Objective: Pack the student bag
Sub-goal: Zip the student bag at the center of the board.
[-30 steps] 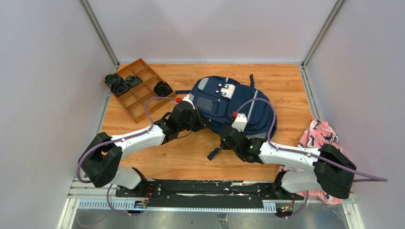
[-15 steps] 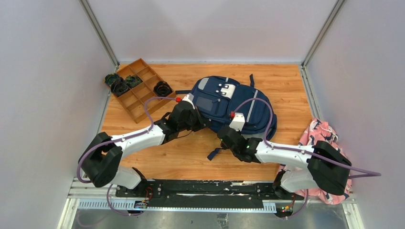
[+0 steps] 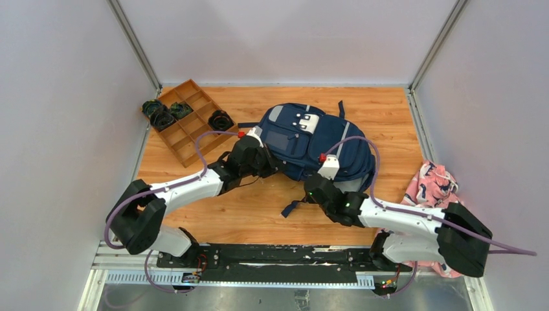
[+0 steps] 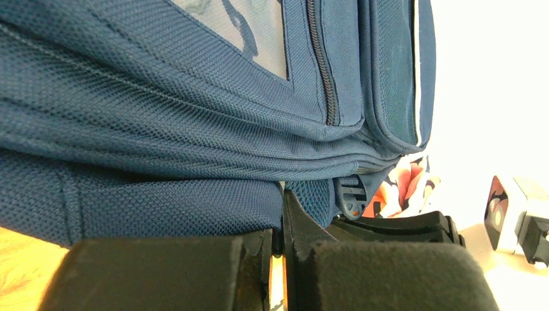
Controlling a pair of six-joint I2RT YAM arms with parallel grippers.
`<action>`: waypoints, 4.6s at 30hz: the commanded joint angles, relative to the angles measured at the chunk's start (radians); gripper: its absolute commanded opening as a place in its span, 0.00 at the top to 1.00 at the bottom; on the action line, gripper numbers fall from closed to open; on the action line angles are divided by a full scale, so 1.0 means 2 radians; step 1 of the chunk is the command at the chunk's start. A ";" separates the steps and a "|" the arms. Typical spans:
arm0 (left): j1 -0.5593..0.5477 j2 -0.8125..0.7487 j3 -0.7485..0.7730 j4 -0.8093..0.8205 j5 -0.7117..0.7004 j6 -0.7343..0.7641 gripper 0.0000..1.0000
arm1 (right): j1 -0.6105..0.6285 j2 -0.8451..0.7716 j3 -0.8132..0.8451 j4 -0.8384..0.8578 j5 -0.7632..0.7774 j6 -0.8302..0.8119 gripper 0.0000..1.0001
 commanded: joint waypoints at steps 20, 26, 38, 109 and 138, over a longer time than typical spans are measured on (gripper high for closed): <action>0.146 0.157 0.216 -0.031 0.015 0.126 1.00 | 0.003 -0.221 -0.058 -0.214 -0.015 -0.052 1.00; 0.152 0.238 0.344 -0.093 0.061 0.194 0.65 | 0.003 -0.184 -0.031 -0.204 -0.052 -0.066 1.00; 0.050 0.024 0.158 -0.125 0.042 0.129 0.36 | -0.025 -0.119 0.001 -0.120 -0.076 -0.048 1.00; -0.048 -0.050 0.034 -0.069 -0.045 -0.010 0.49 | -0.136 -0.129 0.014 -0.140 -0.192 -0.100 1.00; -0.059 0.129 0.112 -0.033 -0.049 -0.084 0.45 | -0.136 -0.153 -0.007 -0.159 -0.188 -0.095 1.00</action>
